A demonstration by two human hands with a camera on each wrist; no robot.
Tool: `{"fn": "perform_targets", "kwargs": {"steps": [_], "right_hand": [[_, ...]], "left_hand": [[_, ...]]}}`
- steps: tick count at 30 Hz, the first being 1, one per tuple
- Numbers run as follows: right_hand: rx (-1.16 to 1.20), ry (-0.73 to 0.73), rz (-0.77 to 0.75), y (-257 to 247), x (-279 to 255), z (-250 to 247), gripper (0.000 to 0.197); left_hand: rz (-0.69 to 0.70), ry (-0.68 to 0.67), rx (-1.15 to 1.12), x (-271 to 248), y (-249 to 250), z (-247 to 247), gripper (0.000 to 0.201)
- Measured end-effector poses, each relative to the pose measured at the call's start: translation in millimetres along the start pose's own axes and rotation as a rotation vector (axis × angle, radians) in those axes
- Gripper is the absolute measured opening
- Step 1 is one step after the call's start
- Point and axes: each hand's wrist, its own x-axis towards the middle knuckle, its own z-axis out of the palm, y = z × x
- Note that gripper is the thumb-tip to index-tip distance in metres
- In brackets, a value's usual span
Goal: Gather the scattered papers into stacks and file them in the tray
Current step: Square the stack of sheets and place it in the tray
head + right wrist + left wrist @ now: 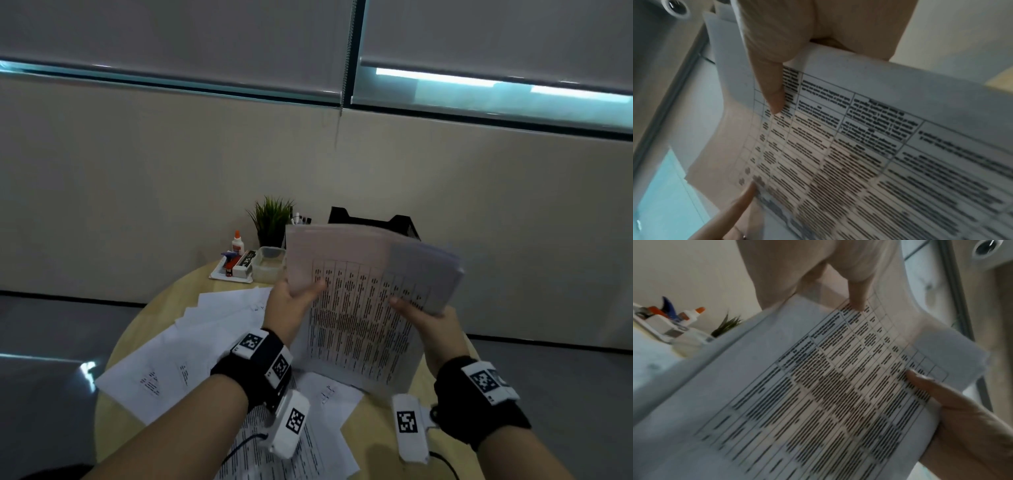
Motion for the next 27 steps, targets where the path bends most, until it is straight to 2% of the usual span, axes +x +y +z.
{"fn": "perform_targets", "kwargs": {"steps": [3, 9, 12, 16, 20, 23, 27], "right_hand": [[-0.058, -0.002, 0.066, 19.1, -10.8, 0.8, 0.029], [-0.017, 0.041, 0.052, 13.9, -10.9, -6.3, 0.027], [-0.066, 0.009, 0.145, 32.3, -21.3, -1.7, 0.027], [-0.066, 0.010, 0.242, 51.0, -31.5, 4.7, 0.028], [-0.077, 0.024, 0.227, 43.0, -30.8, 6.1, 0.023], [-0.064, 0.020, 0.265, 28.6, -35.1, 8.8, 0.019], [-0.042, 0.005, 0.339, 21.1, -48.5, 7.9, 0.015]], "left_hand": [[-0.069, 0.008, 0.132, -8.8, -24.7, -3.7, 0.030], [-0.026, 0.025, 0.090, -2.9, -15.1, -1.6, 0.026], [-0.124, 0.007, 0.124, -9.7, -33.3, -7.9, 0.027], [-0.258, -0.012, 0.235, -15.7, -59.9, -17.3, 0.013], [-0.226, -0.069, 0.212, -15.0, -53.3, -22.7, 0.021], [-0.231, -0.129, 0.288, -18.8, -48.6, -34.8, 0.023], [-0.368, -0.121, 0.490, -35.9, -58.2, -69.5, 0.012]]}}
